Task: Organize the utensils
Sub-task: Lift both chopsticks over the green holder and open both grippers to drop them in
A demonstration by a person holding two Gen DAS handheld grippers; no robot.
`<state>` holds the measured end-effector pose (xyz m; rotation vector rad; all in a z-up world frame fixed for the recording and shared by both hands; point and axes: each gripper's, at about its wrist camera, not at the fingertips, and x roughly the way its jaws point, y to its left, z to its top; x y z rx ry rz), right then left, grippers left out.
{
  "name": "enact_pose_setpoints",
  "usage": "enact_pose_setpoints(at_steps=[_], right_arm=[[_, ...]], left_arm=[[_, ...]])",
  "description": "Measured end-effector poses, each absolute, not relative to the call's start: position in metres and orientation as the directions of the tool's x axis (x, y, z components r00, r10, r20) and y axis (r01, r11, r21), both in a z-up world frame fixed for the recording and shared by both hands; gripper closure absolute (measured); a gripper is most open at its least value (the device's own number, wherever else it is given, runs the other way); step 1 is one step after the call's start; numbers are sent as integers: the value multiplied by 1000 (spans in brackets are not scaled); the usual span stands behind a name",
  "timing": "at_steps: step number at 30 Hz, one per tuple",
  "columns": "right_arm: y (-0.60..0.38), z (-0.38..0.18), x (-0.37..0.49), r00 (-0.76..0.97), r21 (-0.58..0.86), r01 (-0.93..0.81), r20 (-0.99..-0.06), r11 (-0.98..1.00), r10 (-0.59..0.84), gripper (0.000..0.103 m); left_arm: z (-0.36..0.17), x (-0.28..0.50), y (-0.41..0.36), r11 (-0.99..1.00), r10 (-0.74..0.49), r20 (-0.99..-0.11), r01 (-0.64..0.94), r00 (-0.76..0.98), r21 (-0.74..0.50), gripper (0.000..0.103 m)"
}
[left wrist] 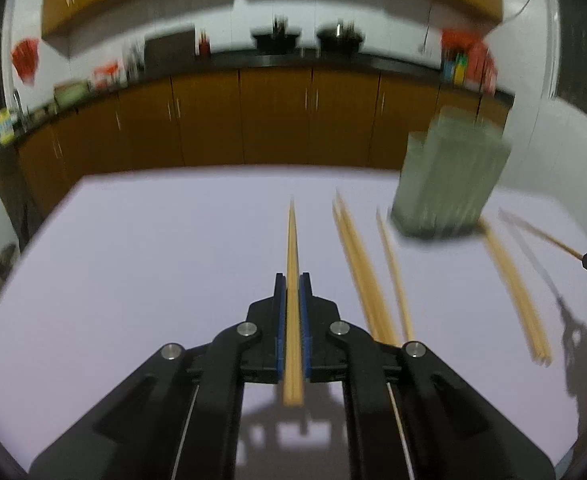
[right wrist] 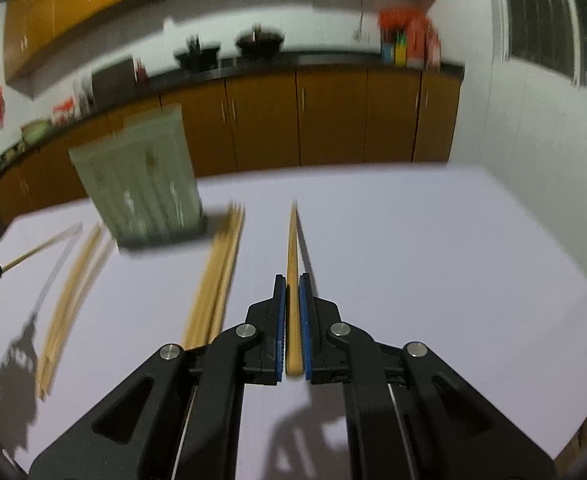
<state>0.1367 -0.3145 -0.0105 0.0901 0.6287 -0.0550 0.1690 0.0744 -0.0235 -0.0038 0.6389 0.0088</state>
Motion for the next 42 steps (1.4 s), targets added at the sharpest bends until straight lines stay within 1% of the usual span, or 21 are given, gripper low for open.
enact_pose_setpoints(at_steps=[3,5,9,15,18,22,24,27,30,32,36,38,41,42], right_arm=[[-318,19,136,855,73,74,-518,995,-26,96],[-320,33,136,874,81,69,-485,994,-21,96],[-323,53,143,898,100,61,-440,993,-11,96],[-322,77,153,919,107,51,-394,993,-5,96],[-317,100,159,939,103,31,-344,994,7,96],[-313,143,160,973,140,-14,-227,990,46,96],[-309,166,161,985,177,-55,-152,983,83,96],[-302,181,165,987,208,-114,-90,972,135,96],[-286,175,177,982,193,-146,-88,970,166,96],[-277,163,189,976,183,-161,-115,970,184,96],[-268,131,216,957,186,-156,-215,970,195,96],[-267,120,223,948,192,-151,-250,970,197,96],[-266,112,220,936,198,-160,-281,967,212,95],[-266,113,219,934,198,-163,-285,967,216,95]], left_arm=[[14,167,82,1000,4,-508,-14,861,-15,95],[32,171,85,1000,5,-472,-17,881,-22,96],[56,180,89,999,-4,-431,-13,902,-37,96],[82,190,82,1000,-8,-384,1,923,-20,96],[107,193,74,999,-32,-338,23,941,-29,96],[154,192,60,994,-97,-233,82,968,-72,96],[172,191,51,987,-142,-193,124,971,-99,96],[187,197,29,978,-190,-154,174,970,-112,96],[182,209,7,973,-221,-158,206,962,-105,96],[170,222,-6,968,-241,-189,222,952,-115,96],[144,243,-19,965,-255,-247,230,935,-127,96],[129,255,-26,966,-254,-280,227,926,-124,96],[110,264,-29,967,-253,-323,223,912,-127,95],[105,265,-25,966,-255,-329,223,909,-133,92]])
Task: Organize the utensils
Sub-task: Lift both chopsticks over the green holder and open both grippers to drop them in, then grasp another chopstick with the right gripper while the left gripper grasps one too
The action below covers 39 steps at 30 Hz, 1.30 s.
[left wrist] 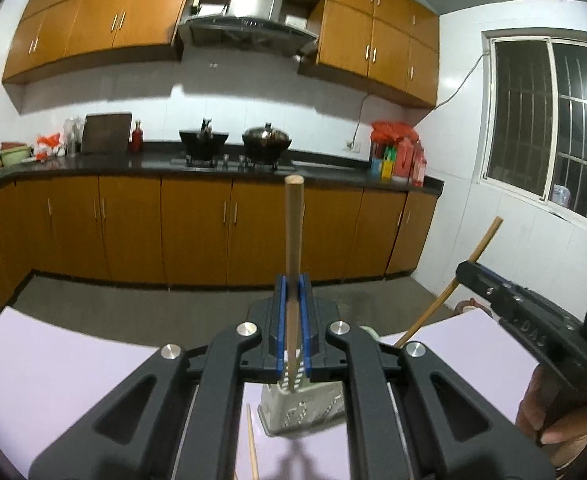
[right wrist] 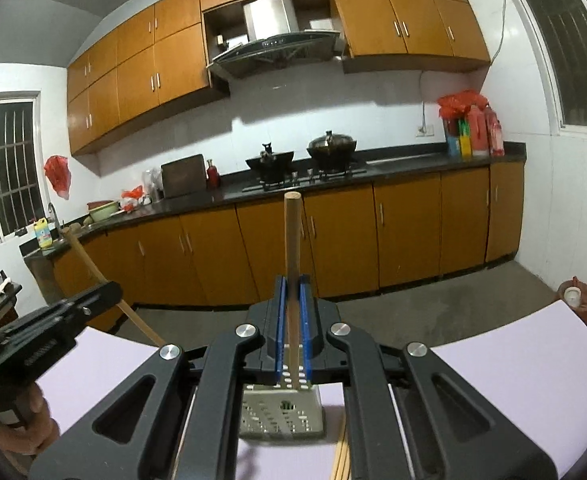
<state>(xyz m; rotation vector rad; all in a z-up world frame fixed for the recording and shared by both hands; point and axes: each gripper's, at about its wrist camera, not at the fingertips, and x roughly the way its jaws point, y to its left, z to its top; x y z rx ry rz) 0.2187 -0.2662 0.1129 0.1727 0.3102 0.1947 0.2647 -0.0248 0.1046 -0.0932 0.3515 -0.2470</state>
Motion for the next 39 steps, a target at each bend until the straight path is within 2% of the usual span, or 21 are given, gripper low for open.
enact_pose_setpoints(at_steps=[3,6,12,14,16,17,19,20,22,24,28,32,35,39], right_arm=[[-268,117,212,935,201,-158,-285,967,211,90],[-274,128,199,944,215,-147,-260,966,201,67],[-300,138,164,964,227,-86,-228,970,138,66],[-311,125,155,957,232,-41,-269,972,105,66],[-315,97,153,929,212,-11,-360,977,89,66],[-316,86,155,912,204,-7,-400,979,90,67],[-311,41,162,839,188,-11,-533,982,111,80],[-308,24,165,804,191,-16,-581,981,126,82],[-299,-18,170,715,207,-32,-679,978,167,88],[-287,-43,172,661,204,-44,-728,978,181,89],[-273,-67,174,619,183,-52,-766,982,175,89],[-271,-81,172,599,168,-58,-782,984,169,89],[-269,-83,171,615,108,-66,-778,992,125,95],[-287,-84,175,638,68,36,-769,997,29,96]], left_arm=[[100,264,-20,965,-256,-332,218,908,-147,79],[103,256,-14,962,-258,-317,214,913,-167,72],[120,220,18,952,-250,-242,192,938,-239,60],[119,204,32,950,-231,-227,169,946,-262,60],[112,192,43,956,-200,-240,135,950,-262,59],[101,187,48,964,-167,-266,100,949,-247,60],[82,183,54,974,-129,-322,59,938,-219,60],[66,184,56,980,-108,-368,37,924,-196,60],[34,185,58,987,-78,-454,5,888,-161,65],[2,188,61,986,-92,-540,2,836,-166,74],[-45,187,62,983,-118,-644,-2,756,-182,77],[-69,188,63,980,-142,-678,8,721,-197,77],[-80,188,61,977,-166,-692,24,703,-210,79],[-84,196,49,974,-196,-708,53,679,-218,85]])
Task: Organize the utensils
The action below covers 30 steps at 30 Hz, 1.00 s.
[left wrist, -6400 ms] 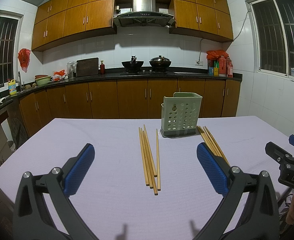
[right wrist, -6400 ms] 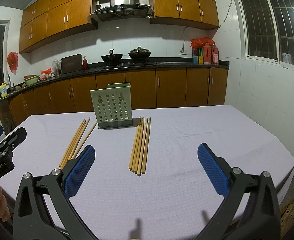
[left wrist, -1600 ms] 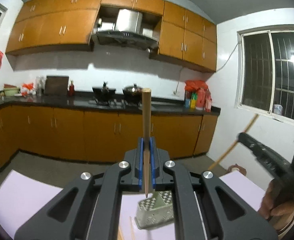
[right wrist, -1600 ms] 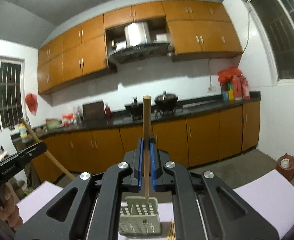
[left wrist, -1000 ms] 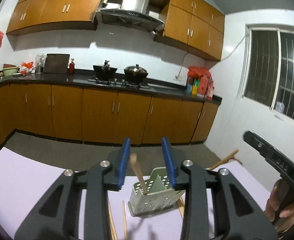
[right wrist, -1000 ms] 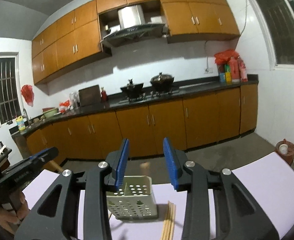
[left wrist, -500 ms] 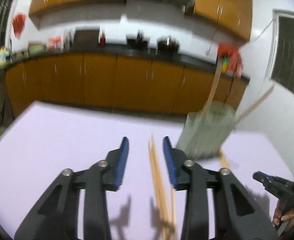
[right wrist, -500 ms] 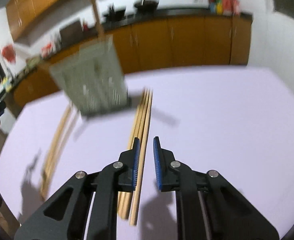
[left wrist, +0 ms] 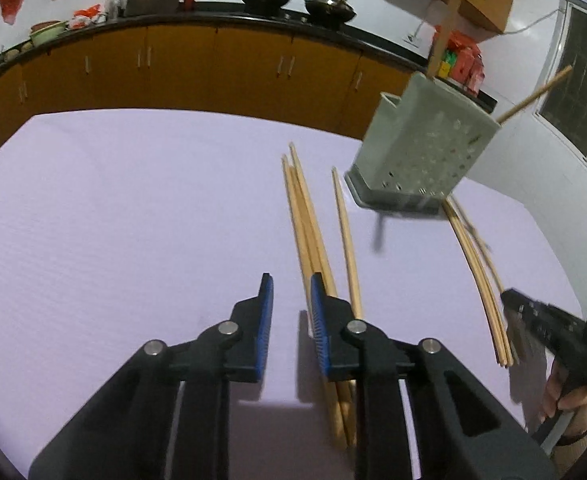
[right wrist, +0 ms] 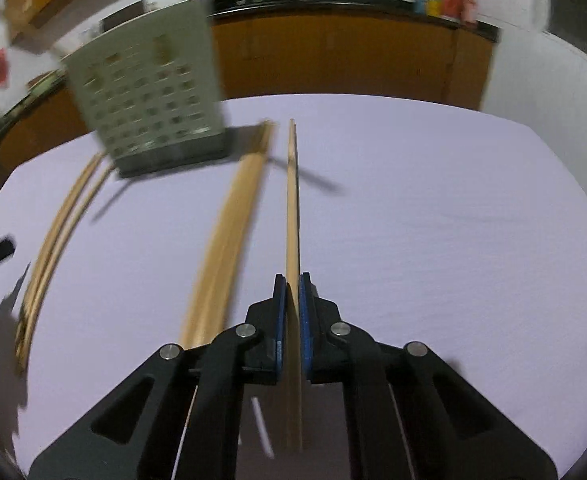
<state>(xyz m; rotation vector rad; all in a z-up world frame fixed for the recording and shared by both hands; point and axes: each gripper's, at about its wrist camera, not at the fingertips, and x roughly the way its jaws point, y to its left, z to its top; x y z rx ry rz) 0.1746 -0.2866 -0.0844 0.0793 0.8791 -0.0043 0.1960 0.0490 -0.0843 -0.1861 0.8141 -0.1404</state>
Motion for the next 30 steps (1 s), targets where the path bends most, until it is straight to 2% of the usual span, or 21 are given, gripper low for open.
enact_pose_setpoints(at_steps=[8,19,23,30], right_arm=[[-298,-87,175,642,76,49,-766,996,27,96],[-297,-87,172,641,43,41,-768,998,7,95],[-291,-87,173,641,41,17,-767,999,20,95],[-309,-86,175,643,69,72,-765,995,7,95]], left_arm=[[-100,199,30,980,-196,-752,92,629,-178,90],[-103,202,18,996,-79,-772,73,630,-43,91],[-103,204,25,997,-74,-771,45,633,-59,95],[-103,204,66,994,-28,-769,-60,639,-87,95]])
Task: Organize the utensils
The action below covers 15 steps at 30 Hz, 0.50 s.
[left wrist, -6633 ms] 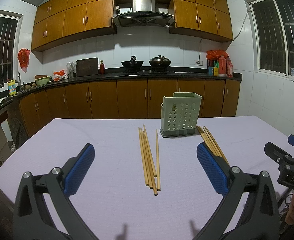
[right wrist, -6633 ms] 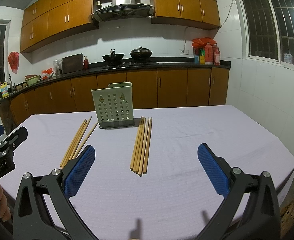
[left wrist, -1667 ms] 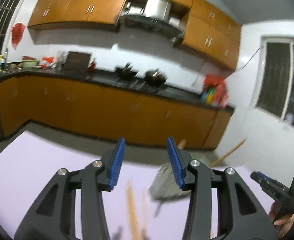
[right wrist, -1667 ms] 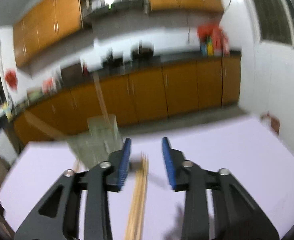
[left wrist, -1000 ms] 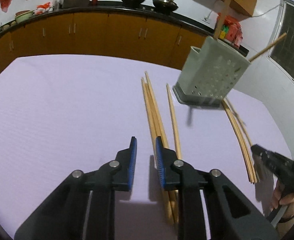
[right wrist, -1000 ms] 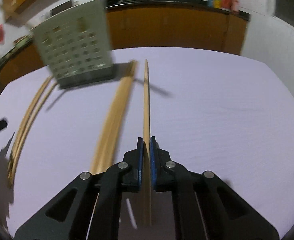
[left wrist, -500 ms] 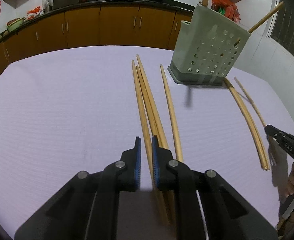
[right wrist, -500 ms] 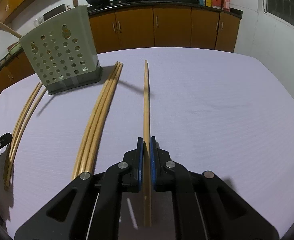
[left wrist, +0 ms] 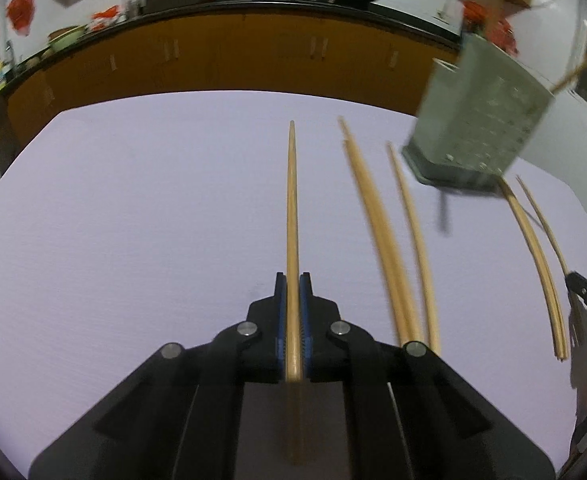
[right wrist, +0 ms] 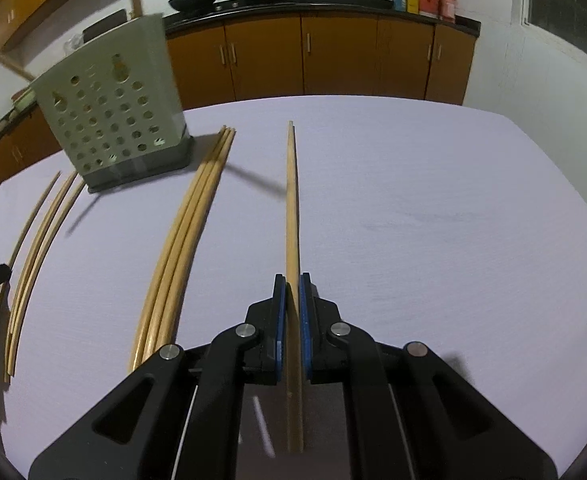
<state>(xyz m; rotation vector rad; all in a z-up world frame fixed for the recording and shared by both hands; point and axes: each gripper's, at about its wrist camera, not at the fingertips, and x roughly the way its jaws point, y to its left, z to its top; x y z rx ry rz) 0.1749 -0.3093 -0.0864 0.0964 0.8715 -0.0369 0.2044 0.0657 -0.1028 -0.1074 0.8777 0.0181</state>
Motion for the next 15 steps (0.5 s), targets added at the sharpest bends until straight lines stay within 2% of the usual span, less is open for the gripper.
enact_pose_setpoints(at_steps=[15], right_arm=[[-304,-87,175,642,49,66,-767,997,-5,95]], left_arm=[[-103,204,72,990,-54,-767,-66,640,-125,94]])
